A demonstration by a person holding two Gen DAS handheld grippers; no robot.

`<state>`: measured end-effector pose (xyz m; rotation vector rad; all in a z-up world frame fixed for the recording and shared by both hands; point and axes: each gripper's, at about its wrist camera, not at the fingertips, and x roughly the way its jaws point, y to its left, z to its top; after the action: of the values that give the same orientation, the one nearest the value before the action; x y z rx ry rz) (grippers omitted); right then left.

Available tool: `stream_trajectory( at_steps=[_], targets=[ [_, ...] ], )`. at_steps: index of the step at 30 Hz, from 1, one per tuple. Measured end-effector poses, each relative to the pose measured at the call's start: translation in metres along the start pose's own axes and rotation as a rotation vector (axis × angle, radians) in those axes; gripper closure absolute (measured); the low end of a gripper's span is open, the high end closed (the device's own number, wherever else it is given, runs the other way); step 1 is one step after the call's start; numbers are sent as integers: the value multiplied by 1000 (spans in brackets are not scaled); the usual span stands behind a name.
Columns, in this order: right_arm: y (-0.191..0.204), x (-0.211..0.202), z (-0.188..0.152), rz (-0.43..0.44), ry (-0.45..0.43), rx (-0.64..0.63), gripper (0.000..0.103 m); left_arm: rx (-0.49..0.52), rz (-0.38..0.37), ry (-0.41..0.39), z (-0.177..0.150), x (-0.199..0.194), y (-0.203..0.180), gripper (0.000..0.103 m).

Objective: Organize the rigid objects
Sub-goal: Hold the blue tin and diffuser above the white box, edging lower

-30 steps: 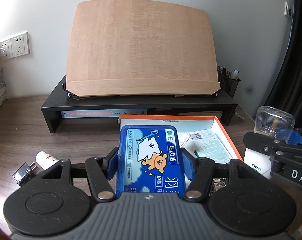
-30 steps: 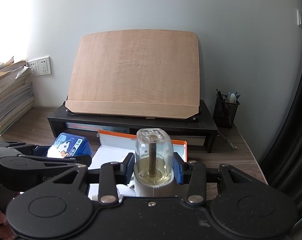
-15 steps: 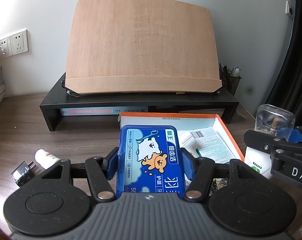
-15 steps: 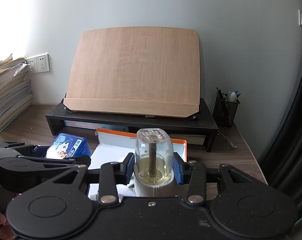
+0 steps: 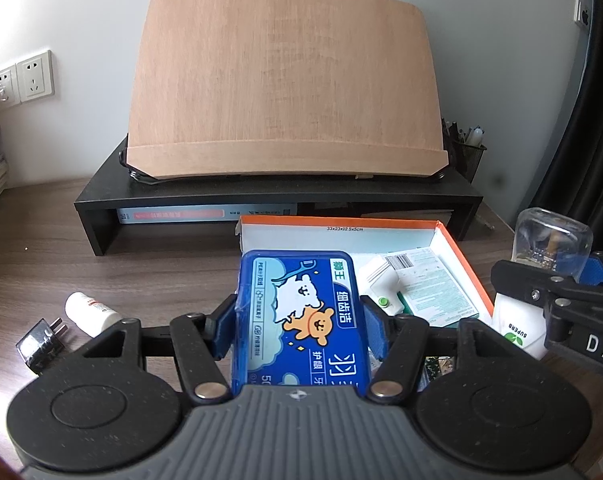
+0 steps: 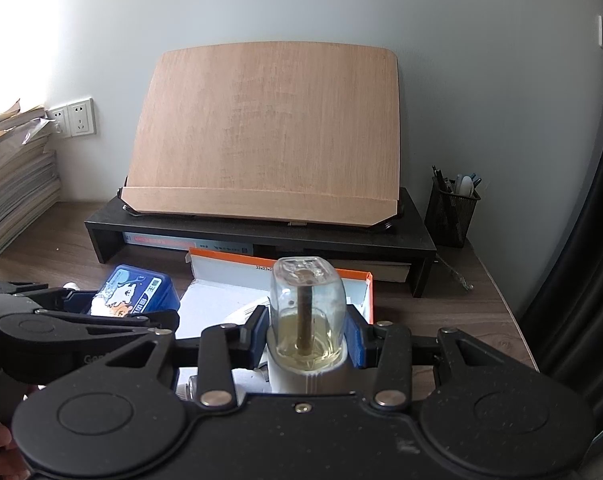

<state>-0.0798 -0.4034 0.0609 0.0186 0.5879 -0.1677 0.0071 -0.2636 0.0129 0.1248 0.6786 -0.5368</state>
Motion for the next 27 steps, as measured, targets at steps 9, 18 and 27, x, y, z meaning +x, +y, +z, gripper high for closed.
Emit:
stream_trajectory(
  at_steps=[9,18,27],
  targets=[
    [1,6,0,3,15,-2,53,1,-2,10,0,5,1,40],
    [1,11,0,2,26,-6,53,-3,0,23,-1,10,4,40],
    [1,14,1,3,35,-6,53,-5,1,30,-1,15,3,40]
  ],
)
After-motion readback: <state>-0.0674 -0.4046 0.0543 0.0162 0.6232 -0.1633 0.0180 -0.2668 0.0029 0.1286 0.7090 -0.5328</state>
